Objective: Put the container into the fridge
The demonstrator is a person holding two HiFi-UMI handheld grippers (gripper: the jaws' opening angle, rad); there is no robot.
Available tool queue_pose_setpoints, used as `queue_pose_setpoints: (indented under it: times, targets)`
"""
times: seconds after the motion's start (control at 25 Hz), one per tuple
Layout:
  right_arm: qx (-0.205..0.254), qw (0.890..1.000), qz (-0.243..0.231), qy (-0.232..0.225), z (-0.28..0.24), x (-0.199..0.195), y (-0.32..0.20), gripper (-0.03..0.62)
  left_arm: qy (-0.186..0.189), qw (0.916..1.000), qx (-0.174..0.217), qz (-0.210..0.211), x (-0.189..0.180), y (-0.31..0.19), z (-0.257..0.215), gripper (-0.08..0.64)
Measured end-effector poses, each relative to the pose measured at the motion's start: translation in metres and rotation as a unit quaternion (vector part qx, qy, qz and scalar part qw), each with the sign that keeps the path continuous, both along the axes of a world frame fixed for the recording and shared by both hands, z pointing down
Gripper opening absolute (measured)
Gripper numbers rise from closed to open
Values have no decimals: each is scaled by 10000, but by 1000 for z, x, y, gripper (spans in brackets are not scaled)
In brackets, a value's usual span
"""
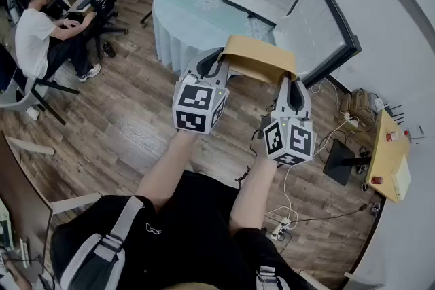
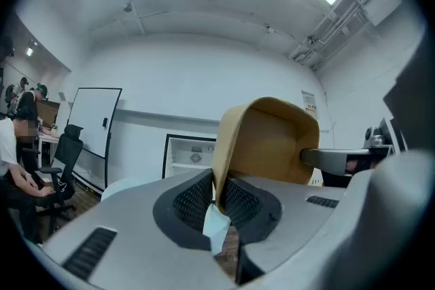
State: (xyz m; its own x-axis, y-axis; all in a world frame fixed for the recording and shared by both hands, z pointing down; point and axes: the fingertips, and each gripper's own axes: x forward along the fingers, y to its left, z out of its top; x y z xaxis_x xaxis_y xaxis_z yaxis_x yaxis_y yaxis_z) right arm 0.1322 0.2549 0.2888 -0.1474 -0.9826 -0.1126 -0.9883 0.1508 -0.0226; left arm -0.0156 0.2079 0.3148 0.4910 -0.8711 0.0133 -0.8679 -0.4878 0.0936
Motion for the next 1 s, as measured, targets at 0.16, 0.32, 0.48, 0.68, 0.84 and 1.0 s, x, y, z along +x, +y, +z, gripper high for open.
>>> queue_pose_setpoints:
  times: [0.16, 0.32, 0.48, 0.68, 0.84, 1.0]
  targets:
    - [-46, 10000, 51, -58, 7, 0, -7, 20, -52, 10000, -24, -3, -1, -4, 4, 23]
    - [-216, 9996, -24, -152, 22, -10, -22, 20, -91, 9999, -111, -83, -13, -15, 13, 23]
    - [-345, 9992, -86, -183, 30, -21, -40, 21, -89, 9996, -234, -97, -24, -32, 23, 23]
    - [-467, 9986, -79, -231, 36, -29, -76, 20, -127, 9994, -332, -32, -33, -65, 29, 26]
    - [-473, 9984, -196, -245, 33, -54, -110, 20, -117, 9992, -341, -152, -58, -95, 25, 29]
    - [-441, 9983, -333, -199, 31, -89, -134, 21, -41, 9989, -340, -310, -94, -118, 24, 26]
